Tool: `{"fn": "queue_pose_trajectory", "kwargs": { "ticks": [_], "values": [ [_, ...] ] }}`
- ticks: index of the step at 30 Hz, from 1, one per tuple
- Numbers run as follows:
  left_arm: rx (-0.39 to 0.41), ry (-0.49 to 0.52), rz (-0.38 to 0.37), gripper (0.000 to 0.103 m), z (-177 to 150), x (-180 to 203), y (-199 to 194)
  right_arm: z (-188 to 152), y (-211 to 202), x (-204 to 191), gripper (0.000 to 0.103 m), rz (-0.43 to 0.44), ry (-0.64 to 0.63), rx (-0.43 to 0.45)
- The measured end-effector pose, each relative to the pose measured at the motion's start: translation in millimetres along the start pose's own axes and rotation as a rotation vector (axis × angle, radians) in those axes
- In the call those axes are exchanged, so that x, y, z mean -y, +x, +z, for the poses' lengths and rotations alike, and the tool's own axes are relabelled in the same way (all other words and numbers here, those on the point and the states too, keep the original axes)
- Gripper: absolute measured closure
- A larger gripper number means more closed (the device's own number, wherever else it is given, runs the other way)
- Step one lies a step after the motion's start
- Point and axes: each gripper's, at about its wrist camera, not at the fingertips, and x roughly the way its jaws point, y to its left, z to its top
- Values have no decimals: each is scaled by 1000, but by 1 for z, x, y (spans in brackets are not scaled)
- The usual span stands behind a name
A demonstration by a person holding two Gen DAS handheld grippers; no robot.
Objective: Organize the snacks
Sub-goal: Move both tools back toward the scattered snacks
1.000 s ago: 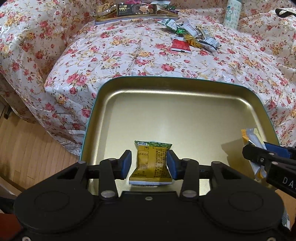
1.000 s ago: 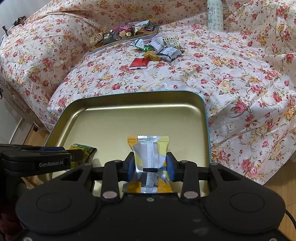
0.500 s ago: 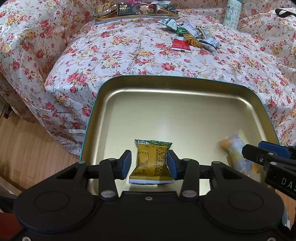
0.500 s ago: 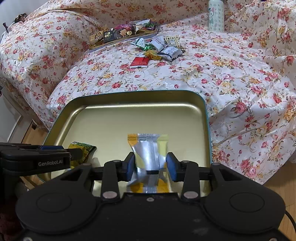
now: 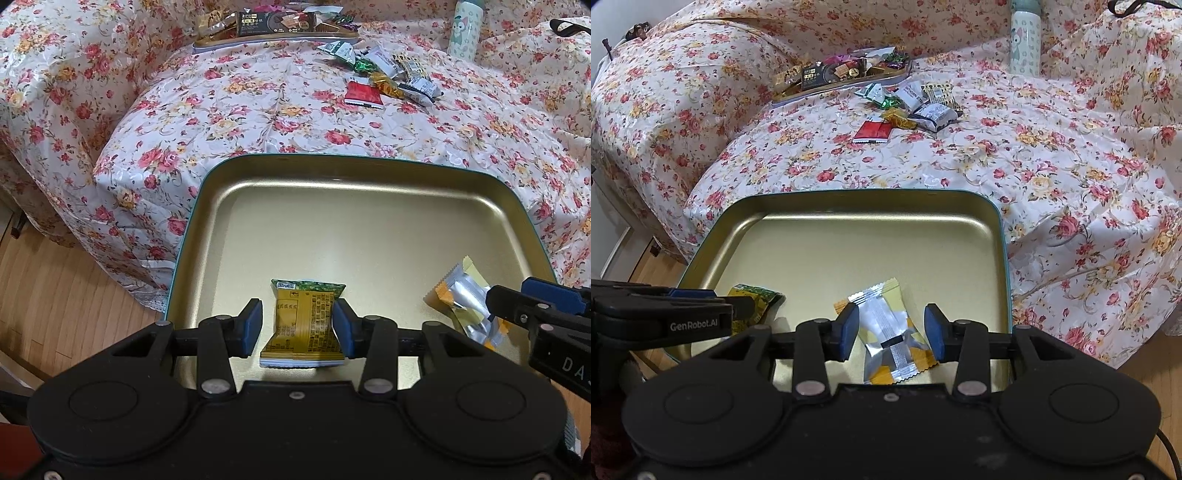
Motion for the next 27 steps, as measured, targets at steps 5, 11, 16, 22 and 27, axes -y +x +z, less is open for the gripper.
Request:
{"fn": "queue_pose_trajectory", "kwargs": {
  "ticks": [5, 11, 16, 22, 27],
  "values": [
    [27, -10, 18, 52, 0, -2, -5, 0, -4, -3, 57, -24, -19, 24],
    [138, -36, 39, 44, 4, -8, -19, 2, -12, -7, 50, -65, -54, 79],
    [306, -27, 59, 37, 11, -12, -37, 8, -21, -9, 45, -102, -77, 159],
    [497, 5, 77, 27, 33, -18, -48, 25, -26, -10, 37, -101, -100, 240],
    [600, 7, 65, 22, 61, -23, -49, 43, -25, -8, 28, -92, -134, 305]
  ]
}}
